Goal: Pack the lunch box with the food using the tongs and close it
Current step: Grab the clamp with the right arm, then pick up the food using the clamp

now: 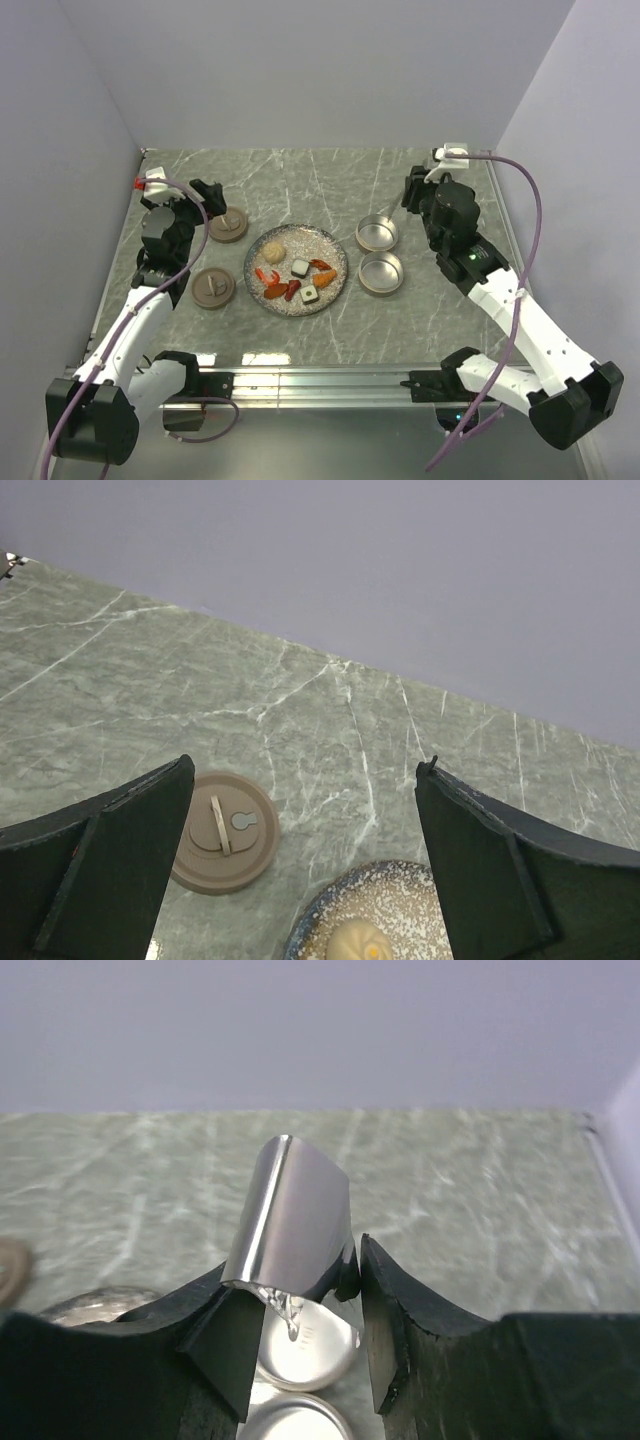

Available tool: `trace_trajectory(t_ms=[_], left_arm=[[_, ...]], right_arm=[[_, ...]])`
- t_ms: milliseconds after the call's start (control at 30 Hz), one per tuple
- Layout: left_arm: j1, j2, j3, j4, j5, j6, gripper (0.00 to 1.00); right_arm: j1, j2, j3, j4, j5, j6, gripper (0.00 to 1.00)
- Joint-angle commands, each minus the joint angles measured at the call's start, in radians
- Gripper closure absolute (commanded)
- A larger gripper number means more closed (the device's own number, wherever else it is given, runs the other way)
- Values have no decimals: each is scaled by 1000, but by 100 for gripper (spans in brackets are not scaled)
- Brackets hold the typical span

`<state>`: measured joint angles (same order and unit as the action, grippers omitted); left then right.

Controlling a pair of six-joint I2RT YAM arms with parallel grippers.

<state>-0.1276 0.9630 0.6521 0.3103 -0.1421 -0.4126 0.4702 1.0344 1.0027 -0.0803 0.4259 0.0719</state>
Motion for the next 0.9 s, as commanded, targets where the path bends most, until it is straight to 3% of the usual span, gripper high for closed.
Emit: trace_trajectory(t_ms=[0,267,500,867], left_arm=[[2,-23,-9,49,29,-2,1],[2,-35,-17,52,41,-6,1],[2,-44,-26,53,47,-9,1],[2,-46,-31,55,55,-12,1]], right_arm=[[31,7,30,108,-114,-18,52],[146,170,45,289,-372,0,53],[248,295,109,407,-453,-1,54],[335,564,287,427,-475,16,52]])
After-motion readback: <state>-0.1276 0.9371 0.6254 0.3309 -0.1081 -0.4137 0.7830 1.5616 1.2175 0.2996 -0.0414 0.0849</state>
